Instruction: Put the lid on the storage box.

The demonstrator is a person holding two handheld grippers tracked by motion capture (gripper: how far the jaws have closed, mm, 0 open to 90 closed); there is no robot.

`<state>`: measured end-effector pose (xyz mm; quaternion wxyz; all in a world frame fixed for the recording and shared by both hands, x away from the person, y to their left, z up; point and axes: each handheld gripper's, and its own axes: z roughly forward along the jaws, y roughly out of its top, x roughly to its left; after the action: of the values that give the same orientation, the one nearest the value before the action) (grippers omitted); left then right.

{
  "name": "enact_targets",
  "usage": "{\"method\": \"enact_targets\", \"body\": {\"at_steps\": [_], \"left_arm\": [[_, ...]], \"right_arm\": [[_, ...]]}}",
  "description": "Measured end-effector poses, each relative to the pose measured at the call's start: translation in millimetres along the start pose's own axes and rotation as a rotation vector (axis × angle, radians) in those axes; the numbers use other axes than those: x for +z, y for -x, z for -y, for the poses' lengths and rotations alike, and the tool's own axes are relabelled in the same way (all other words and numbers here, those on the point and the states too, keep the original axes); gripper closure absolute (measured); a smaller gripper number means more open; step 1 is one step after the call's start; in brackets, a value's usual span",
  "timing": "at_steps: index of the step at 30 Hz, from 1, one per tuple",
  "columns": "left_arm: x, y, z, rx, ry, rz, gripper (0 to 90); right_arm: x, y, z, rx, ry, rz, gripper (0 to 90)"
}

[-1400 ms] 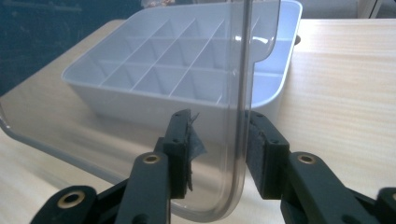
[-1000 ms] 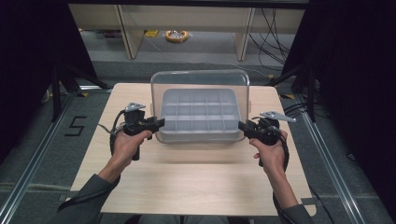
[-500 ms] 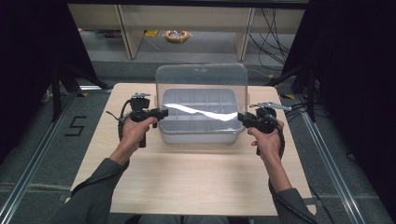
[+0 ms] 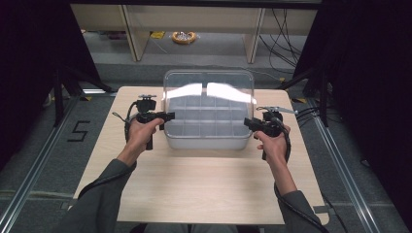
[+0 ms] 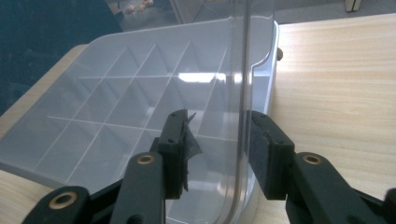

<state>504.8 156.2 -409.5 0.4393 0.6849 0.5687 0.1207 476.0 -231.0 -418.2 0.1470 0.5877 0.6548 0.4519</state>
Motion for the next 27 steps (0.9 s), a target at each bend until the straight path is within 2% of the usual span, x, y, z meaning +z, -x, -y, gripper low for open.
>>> {"method": "enact_targets", "body": {"at_steps": [1, 2, 4, 5, 6, 8, 10, 12, 16, 17, 21, 23, 24, 25, 27], "left_arm": [[2.0, -0.7, 0.0, -0.002, -0.002, -0.001, 54.2], [3.8, -1.3, -0.1, -0.006, -0.003, 0.000, 53.7], [5.5, -2.5, -0.2, -0.007, -0.006, 0.001, 53.2], [9.2, -3.9, -0.3, -0.024, -0.009, 0.002, 52.5], [9.2, -3.9, -0.3, -0.024, -0.009, 0.002, 52.1], [14.6, -5.4, 0.0, -0.035, -0.009, 0.003, 51.6], [18.0, -7.9, 0.4, -0.034, -0.018, -0.001, 50.6], [18.7, -8.6, 0.7, -0.035, -0.017, -0.004, 50.5], [22.8, -12.2, 2.7, -0.050, -0.016, 0.004, 50.1], [24.4, -13.3, 3.6, -0.055, -0.016, 0.007, 49.8], [26.8, -14.9, 5.0, -0.061, -0.020, 0.007, 49.3], [29.8, -16.7, 6.7, -0.071, -0.014, 0.011, 49.0], [30.6, -17.2, 7.3, -0.073, -0.014, 0.014, 49.0], [31.5, -17.9, 8.3, -0.071, -0.014, 0.012, 48.9], [32.5, -18.9, 9.0, -0.071, -0.008, 0.014, 48.6]], "right_arm": [[3.2, 5.5, -0.5, -0.061, 0.020, -0.006, 61.0], [4.0, 1.5, 0.4, 0.000, 0.007, -0.003, 60.7], [6.0, 3.2, 0.4, -0.008, 0.013, 0.000, 60.4], [9.4, 8.2, 0.3, -0.037, 0.017, -0.004, 60.1], [9.4, 8.2, 0.3, -0.037, 0.017, -0.004, 60.1], [11.6, 5.6, 1.1, 0.005, 0.006, 0.000, 59.6], [17.1, 10.6, 1.3, -0.040, 0.014, 0.016, 58.7], [19.2, 11.0, 1.7, -0.022, 0.012, 0.006, 58.5], [21.8, 12.1, 1.9, -0.023, 0.014, 0.004, 57.9], [21.4, 8.4, 2.3, 0.030, 0.000, -0.003, 57.4], [25.5, 12.9, 3.6, -0.009, 0.008, 0.009, 56.2], [27.0, 14.0, 4.2, -0.011, 0.010, 0.015, 55.7], [26.8, 13.9, 4.3, 0.004, 0.008, -0.007, 55.5], [27.5, 12.7, 4.8, 0.018, 0.005, 0.009, 55.2], [29.1, 14.9, 5.4, 0.004, 0.003, 0.002, 54.4]]}}
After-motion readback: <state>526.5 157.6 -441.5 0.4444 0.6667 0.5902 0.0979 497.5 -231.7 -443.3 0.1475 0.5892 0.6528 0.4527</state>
